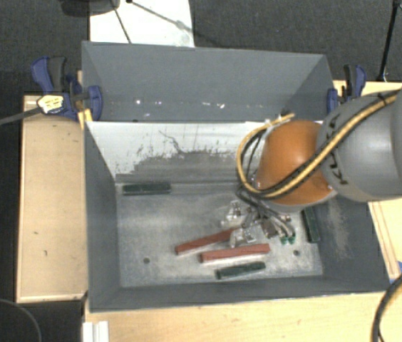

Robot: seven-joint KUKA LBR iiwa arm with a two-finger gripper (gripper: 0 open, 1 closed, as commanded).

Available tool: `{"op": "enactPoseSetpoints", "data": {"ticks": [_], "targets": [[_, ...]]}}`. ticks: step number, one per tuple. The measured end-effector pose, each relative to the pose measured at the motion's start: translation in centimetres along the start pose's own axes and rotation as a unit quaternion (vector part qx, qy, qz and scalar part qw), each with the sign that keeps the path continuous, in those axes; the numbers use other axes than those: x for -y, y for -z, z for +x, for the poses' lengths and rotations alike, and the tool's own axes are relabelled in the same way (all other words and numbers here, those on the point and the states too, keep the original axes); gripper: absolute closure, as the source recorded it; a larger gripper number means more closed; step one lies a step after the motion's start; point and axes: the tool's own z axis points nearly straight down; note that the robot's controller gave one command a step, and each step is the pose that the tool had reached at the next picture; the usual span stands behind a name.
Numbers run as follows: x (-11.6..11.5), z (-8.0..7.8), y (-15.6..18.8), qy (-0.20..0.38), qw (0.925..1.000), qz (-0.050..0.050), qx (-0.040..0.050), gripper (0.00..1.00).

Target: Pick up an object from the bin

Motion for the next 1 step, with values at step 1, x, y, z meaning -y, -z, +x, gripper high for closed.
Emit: {"op": "enactPoseSetpoints", "data": {"ticks": [1], "targets": [[0.57, 0.50, 20.16, 0.107, 0.9943, -0.003, -0.0063, 1.00]]}}
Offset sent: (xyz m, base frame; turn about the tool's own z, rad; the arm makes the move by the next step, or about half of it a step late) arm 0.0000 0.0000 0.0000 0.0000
